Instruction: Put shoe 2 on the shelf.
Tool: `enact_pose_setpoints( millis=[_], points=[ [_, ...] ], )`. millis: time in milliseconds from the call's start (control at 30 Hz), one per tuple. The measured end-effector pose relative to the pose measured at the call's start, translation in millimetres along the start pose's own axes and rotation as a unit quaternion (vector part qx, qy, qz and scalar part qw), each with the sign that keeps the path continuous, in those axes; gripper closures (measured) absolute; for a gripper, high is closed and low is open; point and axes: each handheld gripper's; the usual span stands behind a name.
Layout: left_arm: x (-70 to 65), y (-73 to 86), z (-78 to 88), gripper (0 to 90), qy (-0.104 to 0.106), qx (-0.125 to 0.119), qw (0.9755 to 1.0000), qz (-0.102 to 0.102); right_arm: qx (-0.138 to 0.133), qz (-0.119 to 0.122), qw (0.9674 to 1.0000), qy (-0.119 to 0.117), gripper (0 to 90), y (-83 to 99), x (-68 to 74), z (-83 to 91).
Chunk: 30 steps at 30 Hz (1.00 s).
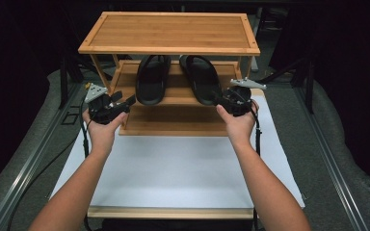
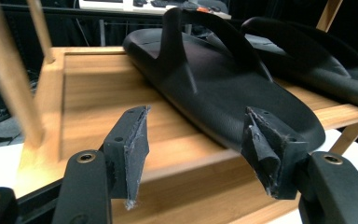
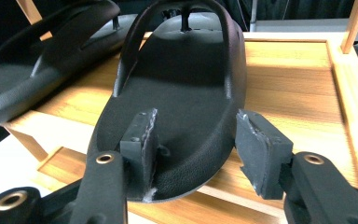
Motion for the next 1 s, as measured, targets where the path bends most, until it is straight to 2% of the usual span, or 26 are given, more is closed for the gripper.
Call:
enact_pose_setpoints(
  millis=[100,200,333,400,500,533,567,667,700,733,767,800,933,1000],
  points=[
    [0.3,-4.6,-9.0,39.6,0.007,0.000,0.9999,0.013,-0.003,-0.006,1.0000,-0.005,49.0,2.1,2.4,-1.3],
    [-0.3,-9.1,-14.7,39.2,0.013,-0.003,0.9997,0.021,-0.006,-0.008,0.9999,0.001,48.3,3.9,7.7,-3.2],
    [-5.0,-15.0,-20.0,39.3,0.013,-0.004,0.9997,0.019,-0.007,-0.011,0.9999,-0.006,47.0,6.6,13.8,-6.0],
    [-7.6,-16.3,-25.2,40.1,0.013,0.011,0.9998,0.010,-0.008,-0.013,0.9998,-0.010,46.2,7.8,15.9,-7.4],
    [-9.2,-14.5,-33.1,42.4,0.019,0.025,0.9995,0.008,-0.014,-0.015,0.9997,-0.009,45.7,10.2,21.2,-9.8],
    [-9.3,-13.1,-35.6,42.9,0.024,0.026,0.9993,0.009,-0.008,-0.015,0.9997,-0.016,45.6,10.3,21.8,-9.8],
    [-8.9,-12.6,-36.5,42.8,0.027,0.024,0.9993,0.013,-0.013,-0.016,0.9997,-0.011,45.5,11.0,23.2,-10.7],
    [-8.7,-13.3,-37.3,43.2,0.029,0.026,0.9992,0.011,-0.014,-0.015,0.9997,-0.016,45.4,12.8,27.3,-12.9],
    [-8.3,-13.8,-37.8,43.3,0.031,0.027,0.9991,0.010,-0.008,-0.015,0.9995,-0.025,45.3,12.8,27.8,-12.8],
    [-8.4,-14.5,-38.1,43.5,0.031,0.030,0.9990,0.010,-0.016,-0.016,0.9997,-0.004,45.3,13.8,31.0,-14.0],
    [-8.8,-15.5,-38.4,43.5,0.031,0.032,0.9990,0.009,-0.015,-0.016,0.9997,-0.007,45.2,14.2,31.9,-14.6],
    [-9.4,-16.5,-38.9,43.7,0.032,0.034,0.9989,0.006,-0.010,-0.015,0.9996,-0.021,45.2,14.4,32.7,-14.8],
    [-11.8,-18.5,-41.4,43.9,0.039,0.037,0.9985,0.000,-0.011,-0.014,0.9997,-0.019,44.9,16.4,38.8,-16.6],
    [-13.2,-19.5,-42.0,44.0,0.039,0.039,0.9985,-0.003,-0.008,-0.015,0.9994,-0.030,44.8,17.2,40.4,-17.0]
  ],
)
Point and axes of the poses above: each handheld gripper's, and its own axes: z roughly backward along the jaws, y roughly out of its underside, x roughly to its left, and after that the axes turned 15 degrees about -z, right-handed
